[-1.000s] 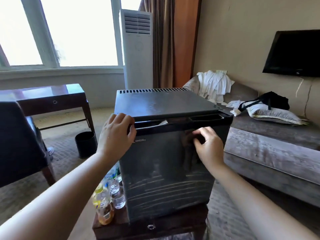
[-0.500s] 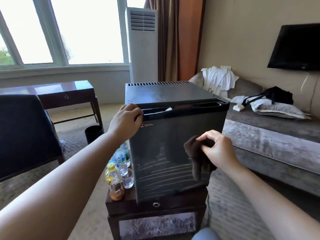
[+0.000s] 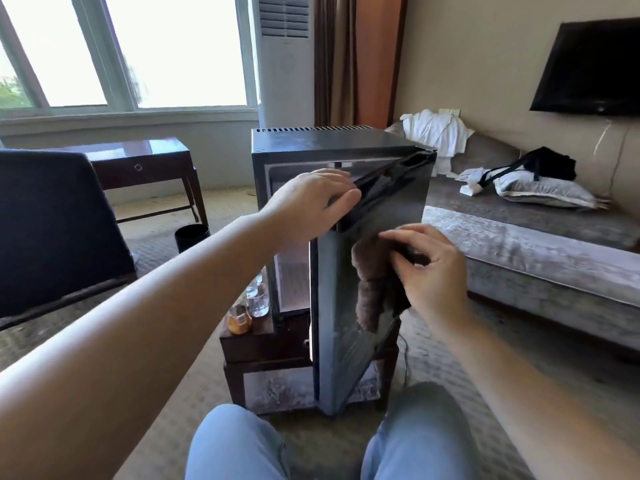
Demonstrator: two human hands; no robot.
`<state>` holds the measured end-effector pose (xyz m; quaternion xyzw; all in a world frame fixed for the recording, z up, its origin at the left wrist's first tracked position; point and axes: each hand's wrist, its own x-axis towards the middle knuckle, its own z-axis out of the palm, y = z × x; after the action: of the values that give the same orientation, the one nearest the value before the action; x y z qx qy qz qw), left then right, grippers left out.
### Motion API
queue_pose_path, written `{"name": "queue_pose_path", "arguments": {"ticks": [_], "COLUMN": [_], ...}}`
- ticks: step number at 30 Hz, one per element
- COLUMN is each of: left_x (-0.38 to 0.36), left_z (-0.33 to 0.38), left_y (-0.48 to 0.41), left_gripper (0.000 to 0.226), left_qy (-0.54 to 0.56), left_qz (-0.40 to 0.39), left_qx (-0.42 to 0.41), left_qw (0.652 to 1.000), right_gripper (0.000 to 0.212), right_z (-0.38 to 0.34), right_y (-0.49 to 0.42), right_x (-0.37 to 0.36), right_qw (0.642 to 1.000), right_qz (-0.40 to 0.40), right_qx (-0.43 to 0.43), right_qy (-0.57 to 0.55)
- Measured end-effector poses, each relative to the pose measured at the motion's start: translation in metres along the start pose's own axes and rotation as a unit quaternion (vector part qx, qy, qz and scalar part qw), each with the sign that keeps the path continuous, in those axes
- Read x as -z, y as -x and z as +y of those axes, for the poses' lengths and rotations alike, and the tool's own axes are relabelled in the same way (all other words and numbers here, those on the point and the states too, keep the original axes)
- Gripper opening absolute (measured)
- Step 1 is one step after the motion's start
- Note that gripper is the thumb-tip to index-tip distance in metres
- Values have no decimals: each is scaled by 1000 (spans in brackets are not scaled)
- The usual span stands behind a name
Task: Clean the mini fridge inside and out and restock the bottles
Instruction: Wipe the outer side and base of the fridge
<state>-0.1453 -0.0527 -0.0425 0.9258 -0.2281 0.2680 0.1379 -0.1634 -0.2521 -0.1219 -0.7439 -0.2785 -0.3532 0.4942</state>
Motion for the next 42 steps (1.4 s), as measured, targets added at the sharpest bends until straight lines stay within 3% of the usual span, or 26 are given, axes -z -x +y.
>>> {"name": "queue_pose_path", "arguments": {"ticks": [4,7,10,14,21,27,30,34,36,42], "left_x": [-10,-10,-9,-6,3,7,0,-17,-23,-40], "left_z": [36,55,60,51,65,67,63,66,68,66], "left_y": [-7,-14,-14,-7,-17,-16,-8,5,10,31], "left_gripper": [52,46,53,38,44,45,38,29,25,17], "left_qy": [25,7,-7,20,50,28,84,271,304,241], "left_qz": [-32,-45,-53,-46,-108,-136,-129,-27,40,190], "left_qx": [7,-4,4,34,86,65,47,42,42,0], "left_qw": [999,999,999,998,989,988,987,961,951,952], "right_gripper": [25,17,17,26,17,22,26,15,15,18], "right_z": [-25,-15,10,23,-29,-2,4,-21,-27,24], "right_y": [8,28,71,102,16,76,87,42,27,109], "right_x": [13,7,-3,-13,-1,-16,-16,5,11,-10], "right_qw": [996,988,975,962,970,941,936,946,954,952], "right_qz": [44,34,-11,-90,63,-29,-43,66,83,-40], "right_qx": [80,117,130,118,142,151,151,155,149,144], "right_qy": [12,96,179,230,186,301,316,277,246,268]}}
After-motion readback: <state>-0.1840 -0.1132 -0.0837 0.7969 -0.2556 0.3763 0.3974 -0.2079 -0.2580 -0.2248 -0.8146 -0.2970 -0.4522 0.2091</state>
